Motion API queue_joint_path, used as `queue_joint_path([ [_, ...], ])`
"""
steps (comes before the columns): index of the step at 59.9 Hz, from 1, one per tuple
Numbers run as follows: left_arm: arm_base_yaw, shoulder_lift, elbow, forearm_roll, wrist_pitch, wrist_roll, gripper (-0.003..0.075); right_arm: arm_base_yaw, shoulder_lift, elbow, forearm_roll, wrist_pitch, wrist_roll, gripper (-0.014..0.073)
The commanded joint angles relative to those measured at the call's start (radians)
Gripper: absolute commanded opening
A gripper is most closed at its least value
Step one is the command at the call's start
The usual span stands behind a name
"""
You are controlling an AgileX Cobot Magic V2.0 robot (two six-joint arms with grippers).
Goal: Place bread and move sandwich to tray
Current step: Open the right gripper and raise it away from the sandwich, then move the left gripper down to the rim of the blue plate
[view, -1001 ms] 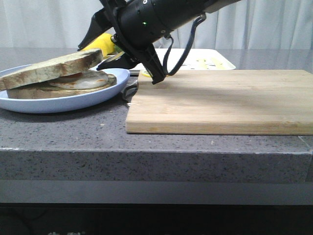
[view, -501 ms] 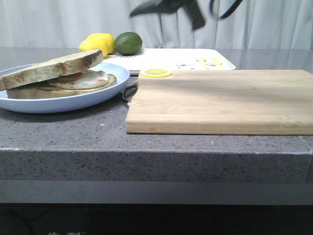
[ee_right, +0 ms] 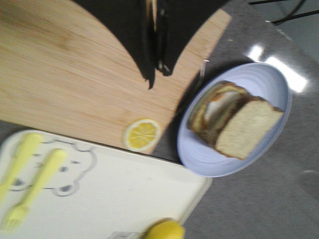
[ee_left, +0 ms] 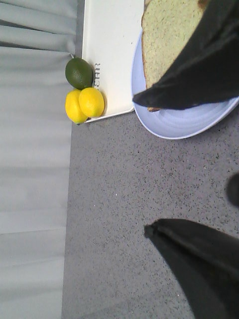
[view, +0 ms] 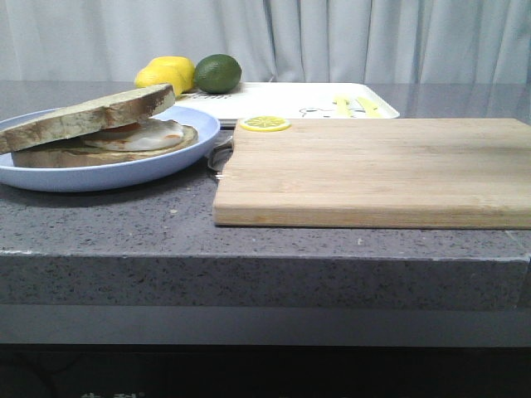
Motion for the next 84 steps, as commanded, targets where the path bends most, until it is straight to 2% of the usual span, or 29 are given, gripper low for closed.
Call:
queue_joint_path([
  [1,-0.007,0.007,-0.038,0.000,-0.080,-0.005,0.0458,-0.059,-0.090,0.000,-0.061,-0.015,-0.009,-0.0069],
  [12,-0.007,0.007,-0.038,0.000,-0.080,-0.005,0.0458,-0.069,-0.276,0.176,-0.090,-0.192,-0.009,-0.0069],
  [28,-0.007,0.007,-0.038,0.000,-0.080,-0.005,0.0458,-0.069,-0.641,0.640,-0.048,-0.551,-0.044,-0.0069],
  [40,-0.007,0.007,-0.038,0.000,-0.080,-0.005,0.0458,-0.069,-0.874,0.915,-0.048,-0.706,-0.097,-0.0069],
  [54,-0.007,0.007,-0.038,0.000,-0.086,-0.005,0.0458,-0.064,-0.946,0.974,-0.048,-0.817,-0.097,-0.0069],
  [65,-0.007,0.019,-0.046,-0.003,-0.074,-0.005,0.0458,0.003,-0.946,0.974,-0.048,-0.823,-0.097,-0.0069],
  [72,-0.007,0.117,-0.121,-0.004,0.050,-0.005,0.0458,0.043,-0.946,0.974,-0.048,-0.809,-0.097,-0.0069],
  [84,-0.007,0.374,-0.301,-0.018,0.240,-0.005,0.0458,0.053,-0.946,0.974,-0.048,-0.795,-0.097,-0.0069],
])
